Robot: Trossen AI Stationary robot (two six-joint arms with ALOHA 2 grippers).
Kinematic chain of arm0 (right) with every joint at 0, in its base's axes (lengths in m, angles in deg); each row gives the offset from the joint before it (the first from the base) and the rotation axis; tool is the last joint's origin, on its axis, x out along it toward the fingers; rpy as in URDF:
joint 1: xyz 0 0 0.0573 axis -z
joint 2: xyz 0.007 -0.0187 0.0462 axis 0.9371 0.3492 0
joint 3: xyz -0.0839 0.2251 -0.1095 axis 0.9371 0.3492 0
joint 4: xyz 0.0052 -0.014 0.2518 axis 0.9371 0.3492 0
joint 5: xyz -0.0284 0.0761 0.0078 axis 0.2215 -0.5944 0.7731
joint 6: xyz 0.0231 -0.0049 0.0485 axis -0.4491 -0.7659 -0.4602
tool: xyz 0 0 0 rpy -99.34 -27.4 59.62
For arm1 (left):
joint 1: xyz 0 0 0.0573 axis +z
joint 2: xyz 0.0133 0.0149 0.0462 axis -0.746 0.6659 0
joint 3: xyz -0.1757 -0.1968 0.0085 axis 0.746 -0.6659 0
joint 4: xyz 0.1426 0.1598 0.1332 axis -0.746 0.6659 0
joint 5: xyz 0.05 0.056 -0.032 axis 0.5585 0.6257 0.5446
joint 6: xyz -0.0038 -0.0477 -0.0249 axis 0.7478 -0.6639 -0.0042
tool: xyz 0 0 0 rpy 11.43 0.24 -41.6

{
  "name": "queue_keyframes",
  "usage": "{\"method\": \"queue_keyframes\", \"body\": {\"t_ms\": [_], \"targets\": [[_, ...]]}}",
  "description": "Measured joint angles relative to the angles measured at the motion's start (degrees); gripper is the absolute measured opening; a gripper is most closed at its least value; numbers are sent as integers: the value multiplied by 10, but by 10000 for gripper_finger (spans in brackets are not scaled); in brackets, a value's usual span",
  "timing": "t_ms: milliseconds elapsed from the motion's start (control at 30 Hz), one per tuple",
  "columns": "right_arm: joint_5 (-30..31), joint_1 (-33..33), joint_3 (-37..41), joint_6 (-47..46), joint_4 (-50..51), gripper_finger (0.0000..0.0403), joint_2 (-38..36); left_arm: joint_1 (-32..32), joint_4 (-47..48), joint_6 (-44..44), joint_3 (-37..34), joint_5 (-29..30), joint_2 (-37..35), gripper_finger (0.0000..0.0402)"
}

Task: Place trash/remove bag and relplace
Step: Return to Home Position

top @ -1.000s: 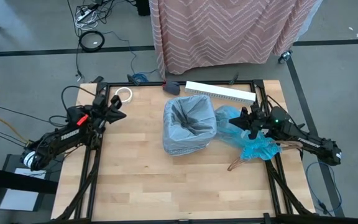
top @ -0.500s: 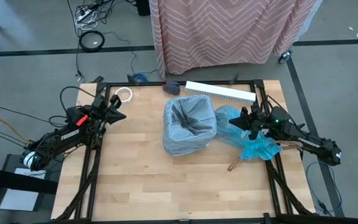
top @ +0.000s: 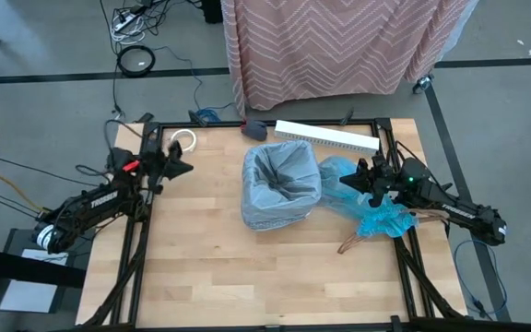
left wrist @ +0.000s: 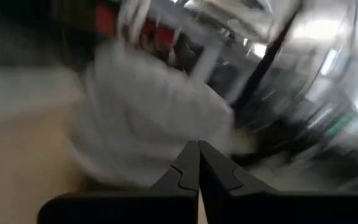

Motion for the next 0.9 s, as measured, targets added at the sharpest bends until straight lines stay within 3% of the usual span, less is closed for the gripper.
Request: {"method": "queue_keyframes", "body": {"t_ms": [67,133,367,600,900], "targets": [[0,0,0,0,0,2,0,2,17,-181,0,-15,1,10],[0,0,0,0,0,4,0,14,7,-253,0,12,0,10],[0,0,0,0,0,1,0,37,45,-246,0,77,-17,11],[3,0,0,0,-2,4,0,9,146,-226,0,139,-193,11],[4,0,0,0,-4,1,0,-50,158,-227,0,141,-379,12]]}}
